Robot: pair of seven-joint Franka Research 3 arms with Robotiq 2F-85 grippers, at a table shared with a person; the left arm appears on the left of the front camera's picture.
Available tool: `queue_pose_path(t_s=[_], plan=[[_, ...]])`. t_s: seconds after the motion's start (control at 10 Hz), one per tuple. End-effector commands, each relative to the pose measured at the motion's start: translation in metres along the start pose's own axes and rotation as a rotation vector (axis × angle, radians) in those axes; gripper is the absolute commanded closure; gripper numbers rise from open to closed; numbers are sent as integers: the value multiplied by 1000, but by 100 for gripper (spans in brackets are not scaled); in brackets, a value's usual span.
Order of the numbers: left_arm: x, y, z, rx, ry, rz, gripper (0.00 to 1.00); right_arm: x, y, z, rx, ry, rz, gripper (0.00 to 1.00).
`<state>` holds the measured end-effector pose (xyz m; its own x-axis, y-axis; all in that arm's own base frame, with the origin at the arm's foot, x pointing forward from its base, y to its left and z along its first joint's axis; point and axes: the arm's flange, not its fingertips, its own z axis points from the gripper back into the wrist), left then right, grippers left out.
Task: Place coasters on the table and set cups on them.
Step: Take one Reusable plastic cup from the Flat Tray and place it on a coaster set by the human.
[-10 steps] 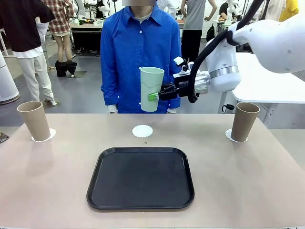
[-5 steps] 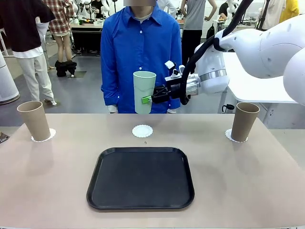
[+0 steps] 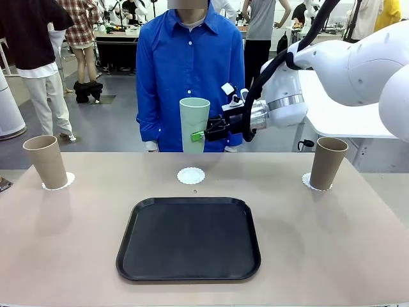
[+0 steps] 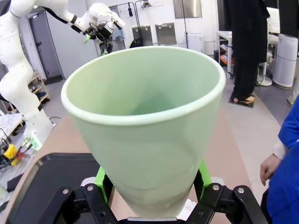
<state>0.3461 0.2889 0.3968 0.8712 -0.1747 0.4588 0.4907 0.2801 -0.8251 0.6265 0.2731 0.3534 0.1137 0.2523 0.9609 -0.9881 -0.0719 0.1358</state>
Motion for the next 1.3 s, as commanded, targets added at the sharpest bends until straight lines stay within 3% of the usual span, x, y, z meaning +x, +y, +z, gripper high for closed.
queue_pose_path(t_s=[0.0, 0.7, 1.2], plan=[[0, -2, 1, 4, -1, 2, 0, -10, -9, -10, -14, 48, 83, 17], [0, -2, 1, 4, -1, 2, 0, -43, -24, -25, 20, 83, 174, 17], [0, -2, 1, 4, -1, 2, 0, -56, -39, -32, 55, 62, 106, 17]])
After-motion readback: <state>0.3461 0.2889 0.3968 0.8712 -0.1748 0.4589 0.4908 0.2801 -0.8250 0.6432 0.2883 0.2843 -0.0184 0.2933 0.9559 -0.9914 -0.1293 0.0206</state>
